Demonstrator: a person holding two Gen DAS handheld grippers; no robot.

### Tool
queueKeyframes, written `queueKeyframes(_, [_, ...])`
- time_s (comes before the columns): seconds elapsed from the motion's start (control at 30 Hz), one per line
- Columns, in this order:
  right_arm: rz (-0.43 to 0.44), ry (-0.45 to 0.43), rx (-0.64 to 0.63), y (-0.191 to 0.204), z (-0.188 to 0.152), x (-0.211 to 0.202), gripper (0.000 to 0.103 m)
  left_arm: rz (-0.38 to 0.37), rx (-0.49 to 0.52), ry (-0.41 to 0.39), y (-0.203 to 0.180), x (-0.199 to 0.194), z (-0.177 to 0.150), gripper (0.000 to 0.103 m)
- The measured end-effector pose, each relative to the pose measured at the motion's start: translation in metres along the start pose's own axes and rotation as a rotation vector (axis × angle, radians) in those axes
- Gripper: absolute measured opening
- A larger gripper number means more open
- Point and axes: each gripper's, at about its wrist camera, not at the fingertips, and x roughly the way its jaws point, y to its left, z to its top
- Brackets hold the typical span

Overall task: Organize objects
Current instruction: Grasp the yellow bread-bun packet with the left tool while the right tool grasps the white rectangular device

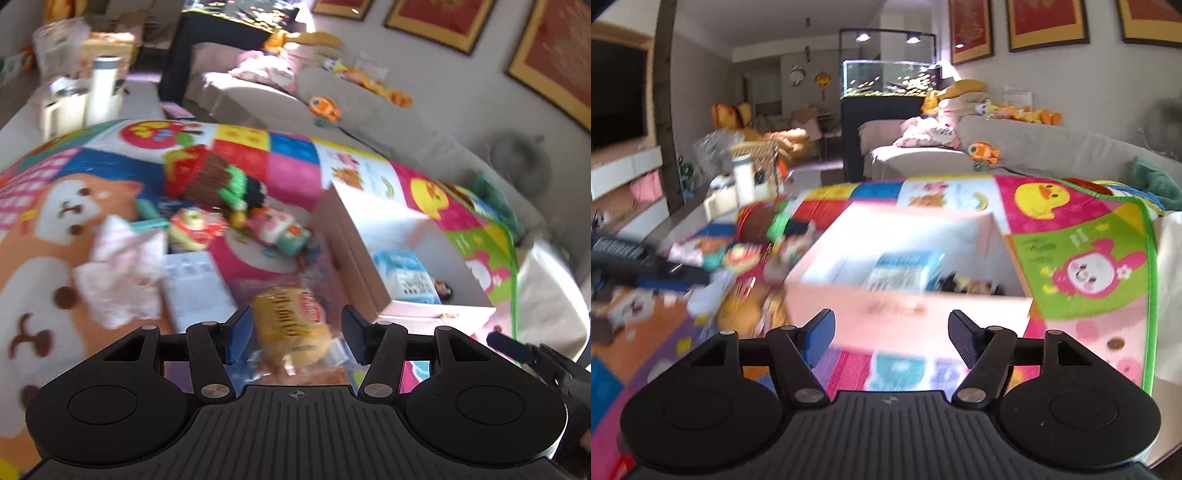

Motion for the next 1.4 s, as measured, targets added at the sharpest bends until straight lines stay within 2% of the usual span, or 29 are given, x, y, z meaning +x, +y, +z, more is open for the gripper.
queueKeyframes(0.07, [0.007, 0.005, 0.001, 0.002, -0.01, -0.003, 0.074, 0.034, 0.024, 0.004, -0.01, 0.018, 0.001, 0.058])
queueKeyframes(0.13, [0.008, 0.01, 0.011, 0.001, -0.018, -0.003, 0.076, 0.087, 0.056, 0.043, -0.016, 0.038, -0.003, 0.059])
queueKeyframes(0.17, [0.003, 0.012, 0.015, 0.0, -0.022, -0.002, 0.076, 0.124, 0.081, 0.053, -0.018, 0.048, -0.005, 0.067])
queueKeyframes(0.27, [-0.011, 0.023, 0.04, -0.006, -0.032, 0.001, 0.079, 0.154, 0.079, 0.066, -0.013, 0.063, -0.009, 0.075])
queueKeyframes(0.43, [-0.002, 0.024, 0.103, -0.016, -0.038, 0.002, 0.081, 0.128, 0.087, 0.1, -0.009, 0.05, -0.014, 0.069])
queueKeyframes(0.5, [0.0, 0.026, 0.097, -0.014, -0.038, 0.002, 0.081, 0.078, 0.111, 0.118, -0.01, 0.03, -0.027, 0.065])
queueKeyframes(0.6, [0.003, 0.028, 0.074, -0.008, -0.036, 0.002, 0.081, 0.016, 0.176, 0.129, -0.008, -0.006, -0.055, 0.063])
queueKeyframes(0.67, [0.026, 0.039, 0.057, -0.001, -0.03, 0.003, 0.081, -0.01, 0.199, 0.115, 0.0, -0.03, -0.071, 0.063])
queueKeyframes(0.73, [0.06, 0.039, 0.026, 0.012, -0.021, 0.003, 0.081, 0.015, 0.191, 0.095, 0.01, -0.044, -0.076, 0.063])
queueKeyframes(0.8, [0.107, 0.037, -0.012, 0.03, -0.01, 0.004, 0.081, 0.065, 0.147, 0.059, 0.027, -0.052, -0.076, 0.062])
queueKeyframes(0.9, [0.202, 0.058, -0.047, 0.059, 0.009, 0.012, 0.081, 0.087, 0.042, 0.004, 0.058, -0.06, -0.071, 0.062])
queueKeyframes(1.0, [0.271, 0.086, -0.091, 0.091, 0.028, 0.027, 0.081, 0.113, 0.008, -0.043, 0.074, -0.066, -0.068, 0.062])
queueKeyframes(1.17, [0.316, 0.167, -0.149, 0.14, 0.052, 0.073, 0.074, 0.046, -0.051, -0.102, 0.095, -0.072, -0.074, 0.062])
queueKeyframes(1.4, [0.32, 0.337, -0.071, 0.17, 0.059, 0.157, 0.066, 0.008, -0.05, -0.116, 0.098, -0.07, -0.079, 0.062])
